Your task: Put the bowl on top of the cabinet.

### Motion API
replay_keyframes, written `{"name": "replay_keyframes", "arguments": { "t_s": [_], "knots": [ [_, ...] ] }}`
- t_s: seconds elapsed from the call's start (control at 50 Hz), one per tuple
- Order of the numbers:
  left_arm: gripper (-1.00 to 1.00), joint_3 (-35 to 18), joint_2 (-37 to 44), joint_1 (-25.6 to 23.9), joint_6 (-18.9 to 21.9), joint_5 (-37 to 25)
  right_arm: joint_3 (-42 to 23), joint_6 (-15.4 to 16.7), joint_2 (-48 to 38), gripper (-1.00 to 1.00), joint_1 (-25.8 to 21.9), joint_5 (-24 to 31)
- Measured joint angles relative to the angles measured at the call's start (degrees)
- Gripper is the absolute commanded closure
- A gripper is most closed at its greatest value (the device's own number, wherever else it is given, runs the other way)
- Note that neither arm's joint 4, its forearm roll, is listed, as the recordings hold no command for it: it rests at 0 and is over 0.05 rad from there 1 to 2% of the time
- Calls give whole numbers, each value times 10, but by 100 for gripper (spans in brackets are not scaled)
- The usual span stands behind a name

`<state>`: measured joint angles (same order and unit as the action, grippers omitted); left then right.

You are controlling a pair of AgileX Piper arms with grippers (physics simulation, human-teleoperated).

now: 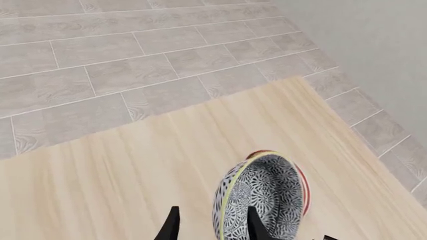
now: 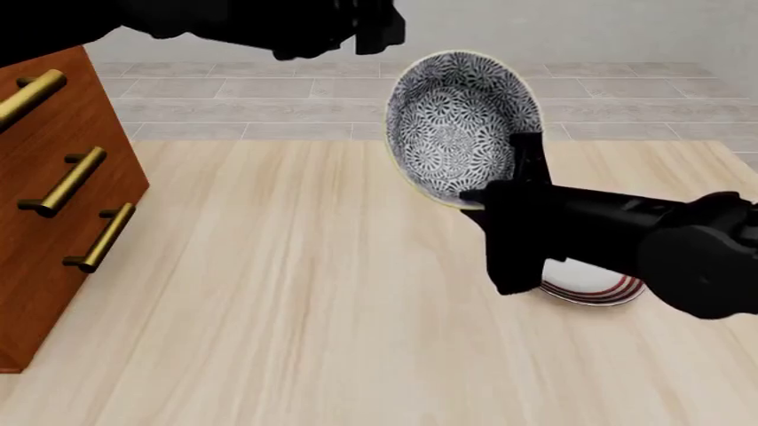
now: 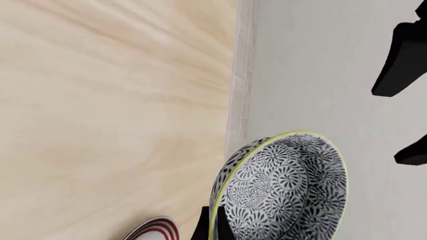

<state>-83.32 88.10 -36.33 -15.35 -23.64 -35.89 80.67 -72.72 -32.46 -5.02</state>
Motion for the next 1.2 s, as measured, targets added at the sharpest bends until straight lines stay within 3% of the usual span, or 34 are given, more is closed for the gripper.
{"name": "replay_keyframes", "arguments": {
  "t_s": [1.2],
  "knots": [
    [-100,10,36,3,13,26,15,8,10,100,-9,-2]
  ]
}}
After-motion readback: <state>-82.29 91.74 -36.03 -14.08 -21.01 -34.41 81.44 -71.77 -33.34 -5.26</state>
